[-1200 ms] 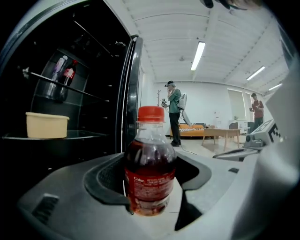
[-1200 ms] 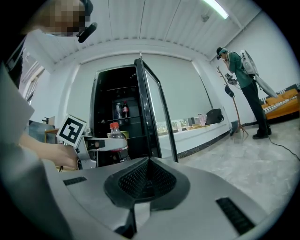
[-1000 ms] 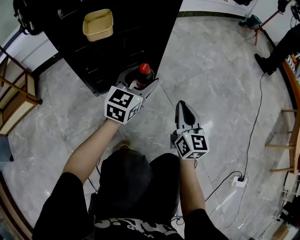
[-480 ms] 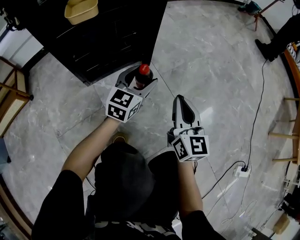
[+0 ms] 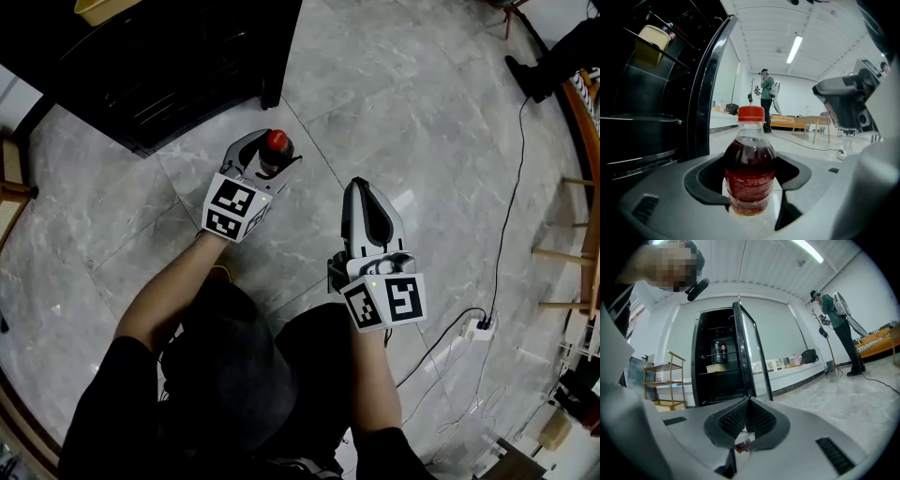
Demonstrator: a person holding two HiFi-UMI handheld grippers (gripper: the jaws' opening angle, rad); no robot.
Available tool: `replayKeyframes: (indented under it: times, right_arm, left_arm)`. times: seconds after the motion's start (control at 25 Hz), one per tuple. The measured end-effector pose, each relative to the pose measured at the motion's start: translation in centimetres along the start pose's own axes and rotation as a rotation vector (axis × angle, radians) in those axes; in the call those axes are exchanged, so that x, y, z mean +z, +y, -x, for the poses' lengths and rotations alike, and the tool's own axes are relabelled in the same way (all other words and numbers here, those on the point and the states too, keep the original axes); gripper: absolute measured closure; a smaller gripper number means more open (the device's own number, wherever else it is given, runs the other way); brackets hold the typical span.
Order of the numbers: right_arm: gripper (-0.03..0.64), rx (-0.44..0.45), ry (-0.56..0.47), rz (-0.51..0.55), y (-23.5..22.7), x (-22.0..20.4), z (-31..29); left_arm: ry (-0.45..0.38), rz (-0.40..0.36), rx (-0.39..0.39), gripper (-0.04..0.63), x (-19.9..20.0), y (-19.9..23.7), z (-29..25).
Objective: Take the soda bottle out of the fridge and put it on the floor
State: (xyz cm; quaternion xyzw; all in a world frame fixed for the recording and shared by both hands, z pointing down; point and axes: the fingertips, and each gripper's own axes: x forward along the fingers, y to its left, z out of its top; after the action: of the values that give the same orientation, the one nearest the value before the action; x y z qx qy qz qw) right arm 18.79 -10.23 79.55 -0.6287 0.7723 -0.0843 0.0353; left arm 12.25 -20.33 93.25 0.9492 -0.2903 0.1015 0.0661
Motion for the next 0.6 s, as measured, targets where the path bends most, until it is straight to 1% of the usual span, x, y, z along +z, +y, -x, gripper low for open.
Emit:
replayKeyframes:
  times: [0.24, 0.44, 0.6]
  right_arm:
    - [0.595, 0.007, 0.018, -0.022, 0.1, -0.4, -0.3]
    - [0.594, 0.009, 0.025, -0.045, 0.2, -0.4, -0.2]
    - [0.595, -0.006, 0.030, -0.072, -0.4, -0.6, 0.1]
  left_arm:
    - [0.018, -0.012, -0.017, 0.288, -5.0, -0.9, -1.5]
    - [0.053, 0.002, -0.021, 0.288, -9.2, -1.2, -2.3]
    - [0.082, -0.013, -0.014, 0.288, -12.0, -1.5, -2.6]
